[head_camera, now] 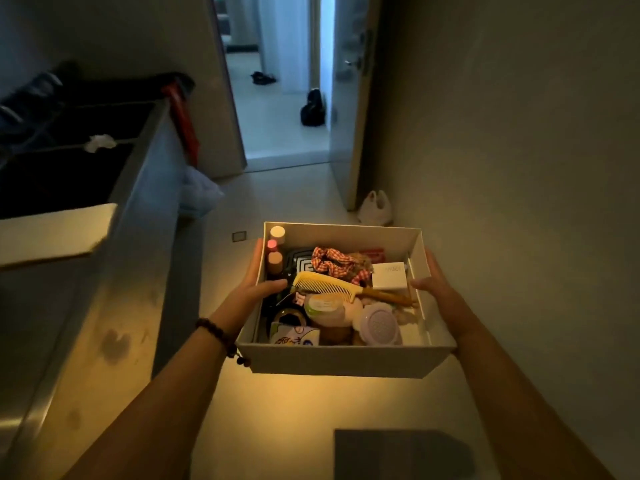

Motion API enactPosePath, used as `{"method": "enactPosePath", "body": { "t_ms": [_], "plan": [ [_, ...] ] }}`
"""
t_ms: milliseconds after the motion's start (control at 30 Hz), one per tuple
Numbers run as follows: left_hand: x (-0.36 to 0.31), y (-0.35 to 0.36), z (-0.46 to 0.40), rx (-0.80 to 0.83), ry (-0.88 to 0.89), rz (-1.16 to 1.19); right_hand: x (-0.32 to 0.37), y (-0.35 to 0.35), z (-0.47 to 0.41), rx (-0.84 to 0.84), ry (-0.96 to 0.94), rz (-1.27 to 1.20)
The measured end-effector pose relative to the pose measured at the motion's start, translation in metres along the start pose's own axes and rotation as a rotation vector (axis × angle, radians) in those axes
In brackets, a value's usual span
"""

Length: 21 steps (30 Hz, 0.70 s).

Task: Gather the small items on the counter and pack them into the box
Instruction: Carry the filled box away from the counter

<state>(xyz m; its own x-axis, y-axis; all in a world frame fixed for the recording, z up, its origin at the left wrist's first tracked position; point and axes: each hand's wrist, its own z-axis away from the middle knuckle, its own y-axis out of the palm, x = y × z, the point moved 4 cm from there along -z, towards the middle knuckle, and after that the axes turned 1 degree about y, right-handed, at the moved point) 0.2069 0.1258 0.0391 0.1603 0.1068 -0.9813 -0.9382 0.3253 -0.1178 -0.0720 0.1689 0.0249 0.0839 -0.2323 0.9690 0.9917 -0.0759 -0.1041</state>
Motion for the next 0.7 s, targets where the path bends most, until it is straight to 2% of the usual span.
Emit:
{"method": "enactPosePath", "body": {
  "t_ms": [300, 500, 700],
  "plan": [
    [-0.009, 0.069, -0.148, 0.172, -0.072, -0.085, -0.019, -0.083, -0.058, -0.32, 0.122, -0.027],
    [-0.008, 0.091, -0.274, 0.44, -0.042, -0.077, -0.028, -0.107, -0.119, -0.518, 0.157, -0.086],
    [-0.025, 0.112, -0.384, 0.743, -0.045, -0.109, -0.027, -0.11, -0.164, -0.718, 0.15, -0.253]
  ]
}}
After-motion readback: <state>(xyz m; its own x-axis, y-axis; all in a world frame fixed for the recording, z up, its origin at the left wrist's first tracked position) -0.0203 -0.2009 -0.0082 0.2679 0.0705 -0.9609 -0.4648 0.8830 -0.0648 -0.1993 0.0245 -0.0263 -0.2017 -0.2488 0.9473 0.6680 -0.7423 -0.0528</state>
